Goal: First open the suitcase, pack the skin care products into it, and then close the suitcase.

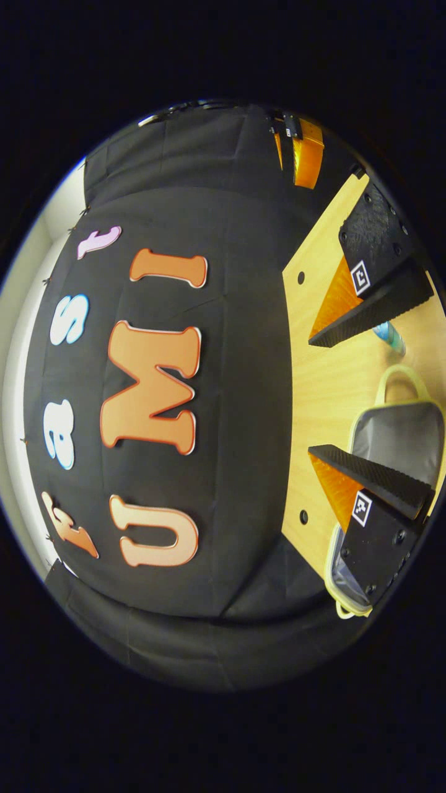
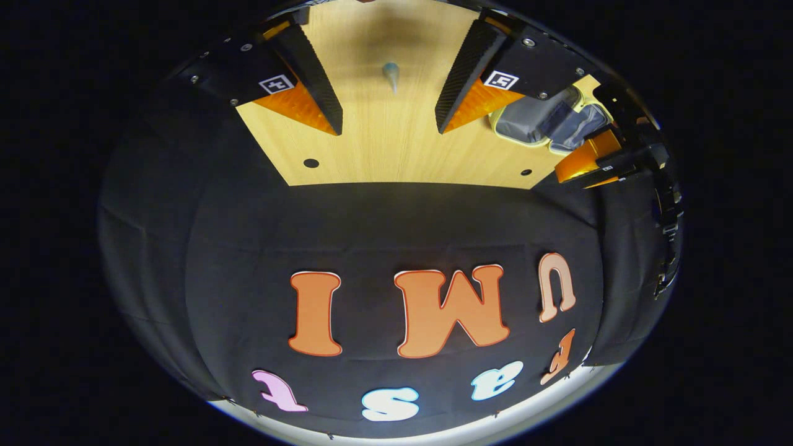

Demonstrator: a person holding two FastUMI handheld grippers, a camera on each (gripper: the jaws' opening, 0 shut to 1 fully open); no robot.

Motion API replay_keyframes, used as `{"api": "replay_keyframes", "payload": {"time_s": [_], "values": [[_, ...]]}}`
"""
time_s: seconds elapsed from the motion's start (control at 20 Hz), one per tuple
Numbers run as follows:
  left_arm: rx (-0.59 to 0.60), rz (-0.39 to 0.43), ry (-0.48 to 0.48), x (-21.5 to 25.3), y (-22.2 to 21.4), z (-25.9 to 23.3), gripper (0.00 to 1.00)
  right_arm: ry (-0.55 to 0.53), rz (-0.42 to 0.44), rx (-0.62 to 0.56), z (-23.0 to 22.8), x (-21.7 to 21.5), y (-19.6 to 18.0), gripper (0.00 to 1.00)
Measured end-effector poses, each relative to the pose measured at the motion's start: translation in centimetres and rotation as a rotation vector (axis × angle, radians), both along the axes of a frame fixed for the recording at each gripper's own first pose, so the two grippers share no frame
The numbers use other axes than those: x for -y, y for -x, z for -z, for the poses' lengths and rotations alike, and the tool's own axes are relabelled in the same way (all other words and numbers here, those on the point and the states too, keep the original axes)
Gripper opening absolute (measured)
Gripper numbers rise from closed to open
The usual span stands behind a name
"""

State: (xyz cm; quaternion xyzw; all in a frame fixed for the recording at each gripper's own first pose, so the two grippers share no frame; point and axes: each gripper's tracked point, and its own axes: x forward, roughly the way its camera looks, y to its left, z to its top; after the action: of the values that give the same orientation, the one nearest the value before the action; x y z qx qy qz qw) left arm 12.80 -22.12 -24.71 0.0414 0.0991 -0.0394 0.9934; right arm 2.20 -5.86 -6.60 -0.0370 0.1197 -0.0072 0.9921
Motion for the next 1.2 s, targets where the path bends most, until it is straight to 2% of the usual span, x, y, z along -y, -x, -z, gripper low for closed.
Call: {"api": "replay_keyframes", "payload": {"time_s": [0.35, 0.6, 0.7, 0.85, 0.95, 1.0, 1.05, 1.15, 1.2], "values": [[-0.131, 0.048, -0.011, 6.9, -2.1, 11.2, 0.98, -0.017, 0.069, -0.073, 2.7, 5.6, 0.7, 0.95], [-0.289, 0.038, -0.035, 8.0, -2.1, 20.3, 0.99, -0.015, 0.109, -0.141, 5.4, 8.4, 1.3, 0.95], [-0.32, 0.025, -0.032, 8.0, -2.0, 22.5, 0.99, -0.025, 0.117, -0.165, 6.3, 9.0, 1.3, 0.96], [-0.341, -0.006, -0.077, 7.6, -2.3, 24.8, 1.0, -0.04, 0.131, -0.193, 7.2, 10.0, 1.4, 0.96], [-0.362, -0.027, -0.111, 7.7, -2.4, 26.0, 0.86, -0.04, 0.139, -0.204, 7.7, 10.6, 1.6, 0.96], [-0.358, -0.049, -0.104, 8.1, -2.6, 25.5, 0.67, -0.034, 0.139, -0.208, 7.8, 10.8, 1.6, 0.95], [-0.378, -0.028, -0.086, 8.6, -3.1, 26.4, 0.49, -0.025, 0.139, -0.21, 8.0, 11.0, 1.6, 0.95], [-0.444, 0.016, -0.049, 9.7, -2.4, 26.1, 0.47, -0.02, 0.133, -0.213, 8.2, 10.9, 1.8, 0.95], [-0.472, 0.029, -0.032, 9.9, -1.9, 25.9, 0.43, -0.029, 0.124, -0.204, 8.0, 10.5, 1.7, 0.95]]}}
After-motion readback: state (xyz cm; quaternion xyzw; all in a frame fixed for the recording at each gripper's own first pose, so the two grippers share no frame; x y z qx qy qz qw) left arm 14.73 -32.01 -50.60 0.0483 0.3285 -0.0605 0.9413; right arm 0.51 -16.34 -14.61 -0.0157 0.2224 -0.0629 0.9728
